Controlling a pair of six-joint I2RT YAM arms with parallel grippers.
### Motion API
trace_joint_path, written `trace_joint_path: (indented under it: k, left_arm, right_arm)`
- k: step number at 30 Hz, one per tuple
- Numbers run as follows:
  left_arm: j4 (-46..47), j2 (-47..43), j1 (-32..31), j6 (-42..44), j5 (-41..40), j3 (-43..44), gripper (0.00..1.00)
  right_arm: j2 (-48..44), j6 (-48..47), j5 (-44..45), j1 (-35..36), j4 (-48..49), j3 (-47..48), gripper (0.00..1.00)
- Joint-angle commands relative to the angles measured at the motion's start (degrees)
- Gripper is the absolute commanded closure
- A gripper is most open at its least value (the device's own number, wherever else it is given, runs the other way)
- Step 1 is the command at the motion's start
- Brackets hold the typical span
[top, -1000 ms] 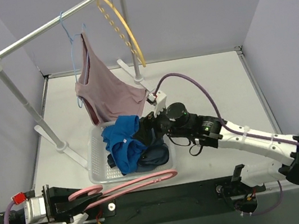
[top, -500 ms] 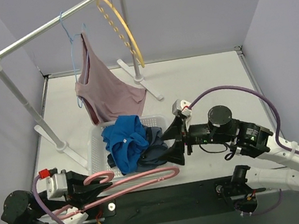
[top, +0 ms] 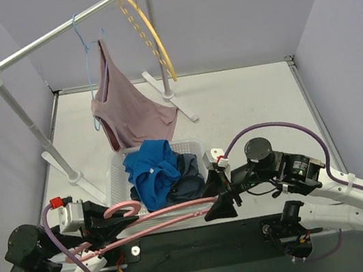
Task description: Remove the tank top from the hanger
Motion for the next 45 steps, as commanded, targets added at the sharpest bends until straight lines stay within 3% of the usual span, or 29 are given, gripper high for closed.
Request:
trace_joint_path:
  k: [1,2,5,6,7,11,12,13,16,20,23,32,37,41,45]
  left_arm:
    - [5.13,1.16,0.02,-1.73,0.73,-0.19,1.00]
    - [5.22,1.25,0.02,-1.99,0.65,-0.28,1.00]
    - [5.31,2.13,0.02,-2.25,0.65,-0.37,1.00]
    - [5.39,2.31,0.02,-2.43,0.65,-0.37,1.00]
    - [5.31,2.48,0.02,-2.61,0.47,-0.37,1.00]
    - [5.22,3.10,0.02,-2.78,-1.81,0.24,1.00]
    - [5.22,3.10,0.02,-2.78,-2.34,0.24,0.94]
    - [5.30,3.19,0.02,-2.78,-3.30,0.50,0.73]
    - [5.31,3.19,0.02,-2.61,-6.19,1.29,0.37]
    - [4.87,3.19,0.02,-1.82,-8.92,2.09,0.09]
    - [3.46,3.45,0.02,-0.50,-12.17,3.23,0.03]
    - [0.04,2.75,0.02,3.19,-30.63,4.81,0.03]
    - [-1.64,2.84,0.02,5.12,-36.43,3.59,0.03]
    - [-0.50,1.00,0.02,4.95,-38.99,-0.71,0.03]
    - [1.52,-1.90,0.02,4.34,-39.60,-5.01,0.03]
  right_arm:
    - [-1.15,-1.97,-0.05,0.57,0.40,-0.57,0.50]
    - [-1.50,-2.50,1.01,0.74,0.22,-0.74,0.54]
    - [-2.38,-3.46,4.35,0.75,-0.13,-0.74,0.88]
    - [-2.64,-3.82,4.79,0.75,-0.13,-0.74,0.96]
    - [-3.16,-3.99,5.41,0.83,-0.05,-0.74,1.00]
    - [-4.05,-4.52,5.23,0.92,0.22,-0.22,1.00]
    - [-4.31,-4.52,5.50,0.92,0.39,-0.13,1.00]
    - [-5.18,-4.70,5.93,0.92,0.39,-0.04,1.00]
    - [-7.46,-5.14,9.09,0.92,0.13,0.04,1.00]
    - [-10.20,-6.45,13.14,1.01,-3.02,1.01,1.00]
    - [-11.52,-8.21,18.40,0.92,-7.06,2.94,1.00]
    - [-12.05,-11.03,32.47,0.75,-19.72,10.24,1.00]
    - [-9.59,-9.54,40.20,0.75,-20.53,13.22,1.00]
    - [-4.76,-7.60,54.33,0.75,-18.77,16.47,1.00]
    - [1.38,-7.60,58.76,0.75,-17.36,21.13,1.00]
